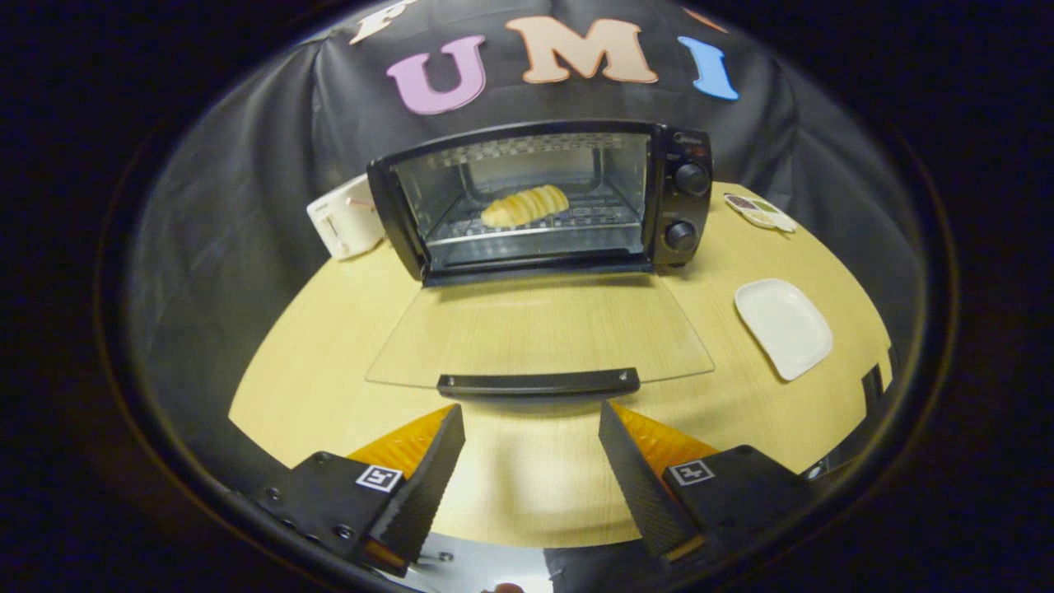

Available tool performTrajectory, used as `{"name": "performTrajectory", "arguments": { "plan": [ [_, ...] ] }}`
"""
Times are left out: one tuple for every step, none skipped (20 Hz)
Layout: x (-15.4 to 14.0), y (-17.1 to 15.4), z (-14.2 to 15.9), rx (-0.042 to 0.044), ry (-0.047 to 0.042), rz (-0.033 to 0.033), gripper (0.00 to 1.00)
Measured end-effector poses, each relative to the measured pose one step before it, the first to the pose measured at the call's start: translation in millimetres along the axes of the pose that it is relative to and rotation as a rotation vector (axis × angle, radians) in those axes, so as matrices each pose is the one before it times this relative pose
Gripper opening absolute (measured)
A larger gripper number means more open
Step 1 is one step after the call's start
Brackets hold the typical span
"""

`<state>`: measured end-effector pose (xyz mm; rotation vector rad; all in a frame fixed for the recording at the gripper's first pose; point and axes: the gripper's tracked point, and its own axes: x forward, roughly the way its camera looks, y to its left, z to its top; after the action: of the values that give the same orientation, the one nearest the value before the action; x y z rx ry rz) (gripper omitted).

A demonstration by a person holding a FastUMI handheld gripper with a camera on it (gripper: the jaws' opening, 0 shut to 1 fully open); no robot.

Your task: Open the toaster oven, put the food inside, and close the toaster oven door.

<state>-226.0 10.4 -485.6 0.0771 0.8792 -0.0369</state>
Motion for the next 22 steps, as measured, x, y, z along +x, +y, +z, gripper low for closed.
{"name": "performTrajectory", "arguments": {
  "plan": [
    [3.42,-1.75,-6.24,-0.02811,0.01854,-0.02121,1.00],
    [3.95,-1.86,-4.71,-0.02482,0.01868,-0.01569,1.00],
    [3.91,-0.40,-3.90,-0.01803,0.01295,-0.00938,1.00],
    [2.68,2.56,-5.60,-0.00668,0.00924,0.00238,1.00],
    [2.49,2.02,-3.01,0.00004,0.00613,0.00243,1.00],
    [2.00,0.87,-0.99,0.00162,0.00380,0.00076,1.00],
    [2.96,0.03,-1.28,-0.00064,0.00427,-0.00253,1.00],
    [1.70,0.26,-0.61,0.00277,0.00587,0.00149,1.00],
    [3.75,0.91,2.72,0.01392,-0.00915,0.00100,1.00],
    [2.09,-2.18,1.96,0.00724,-0.00121,-0.00393,1.00],
    [0.86,-0.68,1.65,0.00687,-0.00308,-0.00246,1.00],
    [1.12,-0.19,2.24,0.00645,-0.00202,-0.00086,1.00],
    [4.38,-1.56,2.44,0.00469,-0.00157,-0.00306,1.00],
    [2.40,-1.74,2.83,0.00407,-0.00287,-0.00621,1.00],
    [0.66,1.13,1.41,-0.00034,0.00587,-0.00131,1.00],
    [0.13,-0.38,1.38,0.00033,-0.00094,-0.00034,1.00],
    [-0.88,-0.07,1.03,-0.00214,-0.00409,-0.00172,1.00],
    [-2.27,-0.14,3.61,-0.00298,-0.01272,-0.00299,1.00],
    [-3.12,-0.29,3.19,0.00125,-0.01086,-0.00194,1.00],
    [-2.22,0.19,4.73,0.00347,-0.01121,-0.00026,1.00],
    [-1.96,0.87,4.51,0.00384,-0.01000,0.00149,1.00],
    [-1.07,1.10,5.35,0.00205,-0.01088,0.00168,1.00]
  ]
}}
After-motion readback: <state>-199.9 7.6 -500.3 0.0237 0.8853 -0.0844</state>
